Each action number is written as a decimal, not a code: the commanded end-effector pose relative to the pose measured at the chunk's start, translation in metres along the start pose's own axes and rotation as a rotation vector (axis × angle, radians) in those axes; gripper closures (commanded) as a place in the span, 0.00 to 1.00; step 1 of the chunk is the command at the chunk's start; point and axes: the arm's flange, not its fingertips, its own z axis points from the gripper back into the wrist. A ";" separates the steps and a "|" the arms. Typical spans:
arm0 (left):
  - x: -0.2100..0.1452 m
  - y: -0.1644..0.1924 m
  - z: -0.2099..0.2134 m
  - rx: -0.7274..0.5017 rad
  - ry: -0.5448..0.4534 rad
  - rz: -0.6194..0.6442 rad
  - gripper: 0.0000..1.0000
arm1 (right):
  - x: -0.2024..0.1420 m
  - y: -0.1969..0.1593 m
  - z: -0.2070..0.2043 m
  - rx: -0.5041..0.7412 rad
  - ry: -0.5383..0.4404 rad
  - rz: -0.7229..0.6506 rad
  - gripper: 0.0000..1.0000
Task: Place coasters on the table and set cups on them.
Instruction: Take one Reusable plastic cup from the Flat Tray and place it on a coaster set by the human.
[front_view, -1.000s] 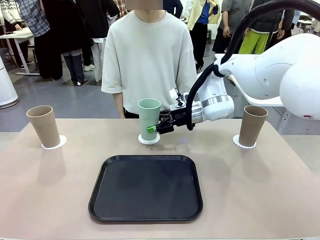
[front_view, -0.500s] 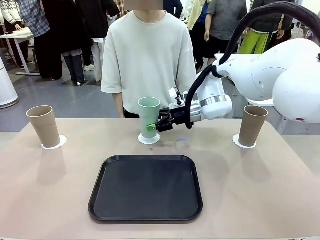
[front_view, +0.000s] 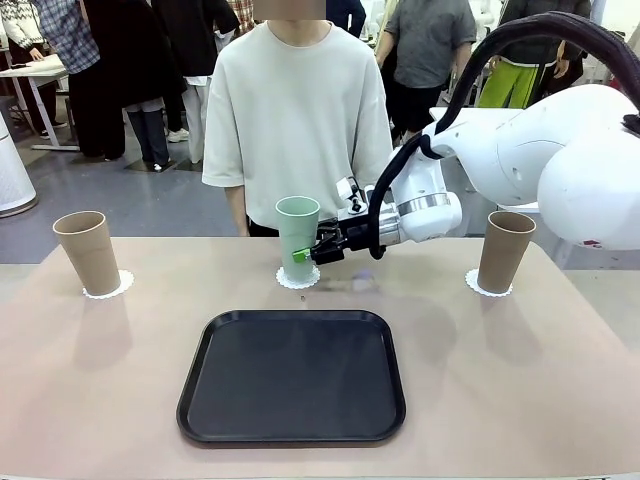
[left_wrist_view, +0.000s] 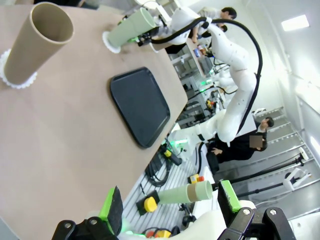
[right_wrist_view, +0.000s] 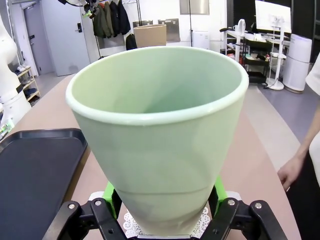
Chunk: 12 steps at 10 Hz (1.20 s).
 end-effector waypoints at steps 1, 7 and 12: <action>0.001 -0.002 0.001 0.013 -0.006 0.016 0.00 | -0.001 -0.010 -0.007 0.010 0.035 -0.020 0.18; 0.001 -0.002 0.001 0.013 -0.006 0.016 0.00 | -0.004 -0.007 -0.005 0.005 0.043 -0.024 0.18; 0.001 -0.002 0.001 0.013 -0.006 0.016 0.00 | -0.004 -0.008 -0.005 0.007 0.058 -0.034 0.00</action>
